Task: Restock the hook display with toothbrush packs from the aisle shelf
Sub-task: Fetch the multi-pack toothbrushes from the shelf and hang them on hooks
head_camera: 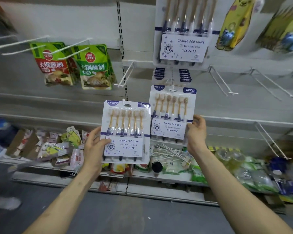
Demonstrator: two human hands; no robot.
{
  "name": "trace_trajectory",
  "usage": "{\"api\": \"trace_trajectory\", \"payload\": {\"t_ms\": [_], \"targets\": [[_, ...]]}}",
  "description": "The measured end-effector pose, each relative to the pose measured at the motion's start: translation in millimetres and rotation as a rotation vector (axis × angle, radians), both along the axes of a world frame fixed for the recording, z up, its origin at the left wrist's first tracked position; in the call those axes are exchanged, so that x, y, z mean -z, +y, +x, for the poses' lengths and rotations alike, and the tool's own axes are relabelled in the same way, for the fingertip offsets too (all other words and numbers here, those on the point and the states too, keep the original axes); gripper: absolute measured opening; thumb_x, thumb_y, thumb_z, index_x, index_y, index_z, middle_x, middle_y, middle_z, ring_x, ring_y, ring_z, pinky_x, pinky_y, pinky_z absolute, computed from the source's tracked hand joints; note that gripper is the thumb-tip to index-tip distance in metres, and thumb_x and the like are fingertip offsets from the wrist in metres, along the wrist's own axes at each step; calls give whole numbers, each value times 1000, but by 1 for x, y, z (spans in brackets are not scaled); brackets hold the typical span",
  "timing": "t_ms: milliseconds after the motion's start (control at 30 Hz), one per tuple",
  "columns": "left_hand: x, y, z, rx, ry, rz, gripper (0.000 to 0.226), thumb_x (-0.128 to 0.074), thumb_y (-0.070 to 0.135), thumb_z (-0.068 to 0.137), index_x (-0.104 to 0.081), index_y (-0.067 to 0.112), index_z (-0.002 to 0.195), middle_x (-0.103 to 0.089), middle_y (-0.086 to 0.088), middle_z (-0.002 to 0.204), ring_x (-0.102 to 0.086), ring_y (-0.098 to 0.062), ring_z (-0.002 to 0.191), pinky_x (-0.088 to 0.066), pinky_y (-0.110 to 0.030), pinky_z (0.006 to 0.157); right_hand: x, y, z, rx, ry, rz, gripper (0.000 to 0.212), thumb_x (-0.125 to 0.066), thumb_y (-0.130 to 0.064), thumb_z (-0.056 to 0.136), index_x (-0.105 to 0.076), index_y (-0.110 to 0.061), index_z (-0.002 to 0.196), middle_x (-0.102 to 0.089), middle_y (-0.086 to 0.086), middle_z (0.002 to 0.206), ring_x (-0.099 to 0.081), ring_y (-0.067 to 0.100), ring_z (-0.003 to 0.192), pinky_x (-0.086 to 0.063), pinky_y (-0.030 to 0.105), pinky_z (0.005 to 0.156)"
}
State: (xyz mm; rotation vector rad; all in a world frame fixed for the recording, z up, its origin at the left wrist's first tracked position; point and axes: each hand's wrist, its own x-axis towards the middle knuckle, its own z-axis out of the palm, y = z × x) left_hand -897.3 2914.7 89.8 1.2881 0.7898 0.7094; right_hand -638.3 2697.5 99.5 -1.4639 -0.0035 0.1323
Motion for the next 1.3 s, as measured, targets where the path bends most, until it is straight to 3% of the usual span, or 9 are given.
{"api": "trace_trajectory", "payload": {"t_ms": [133, 267, 433, 633, 733, 833, 1000, 1100, 1300], "targets": [[0, -1, 12, -3, 4, 7, 55, -68, 2, 90, -62, 34, 135, -73, 1, 127, -66, -24, 123, -52, -52, 105, -1, 10, 24, -30, -2, -36, 39, -43, 10, 100, -52, -17, 127, -67, -1, 107, -67, 11, 84, -54, 19, 55], [-1, -4, 23, -40, -22, -7, 54, -70, 7, 85, -64, 37, 130, -73, 1, 126, -67, -25, 123, -51, -58, 107, 1, 24, 58, -66, 31, -69, 36, -44, 6, 100, -54, -16, 127, -69, 9, 117, -70, 23, 96, -61, 31, 70], [0, -8, 35, -78, -41, -27, 56, -70, 2, 86, -65, 36, 130, -73, 4, 128, -66, -23, 124, -49, -57, 110, 9, 42, 92, -79, 35, -139, 33, -48, 5, 99, -59, -7, 127, -69, 4, 101, -65, 12, 80, -51, 15, 51], [5, -16, 42, -101, -28, -28, 56, -66, -5, 90, -65, 36, 128, -76, 4, 121, -70, -23, 118, -52, -54, 105, 27, 50, 111, -81, 91, -209, 19, -54, -16, 105, -60, -8, 122, -68, 10, 113, -61, 24, 97, -47, 31, 75], [10, -18, 46, -107, -46, -35, 56, -65, -8, 89, -65, 30, 130, -75, 0, 122, -70, -23, 116, -57, -38, 92, 40, 42, 112, -95, 169, -262, 24, -56, -22, 106, -54, -9, 126, -58, 9, 109, -52, 25, 93, -41, 33, 78], [11, -21, 52, -87, -46, -47, 54, -66, -8, 89, -64, 29, 130, -67, 5, 129, -72, -4, 102, -57, -18, 73, 56, 31, 110, -189, 245, -311, 44, -59, -31, 105, -48, -6, 140, -58, 11, 107, -50, 22, 81, -43, 35, 73], [11, -33, 63, 10, -29, -46, 54, -65, -7, 90, -63, 32, 127, -78, 7, 114, -74, -9, 98, -58, -25, 77, 33, 13, 57, -535, 265, -106, 35, -53, -29, 109, -56, -2, 132, -69, 18, 123, -70, 32, 112, -55, 45, 103], [14, -37, 68, 104, -25, -47, 53, -64, -8, 91, -60, 30, 129, -78, 12, 111, -75, -7, 96, -59, -21, 71, 14, 4, 22, -731, 237, -31, 37, -50, -31, 110, -65, -3, 131, -73, 18, 124, -72, 30, 110, -56, 44, 101], [17, -44, 80, 239, -9, -20, 35, -68, 14, 99, -61, 22, 132, -75, 0, 124, -72, -14, 112, -60, -30, 87, 2, -5, 0, -570, 113, -7, 24, -54, -21, 109, -67, -12, 127, -77, 13, 118, -74, 32, 108, -60, 45, 90]]}}
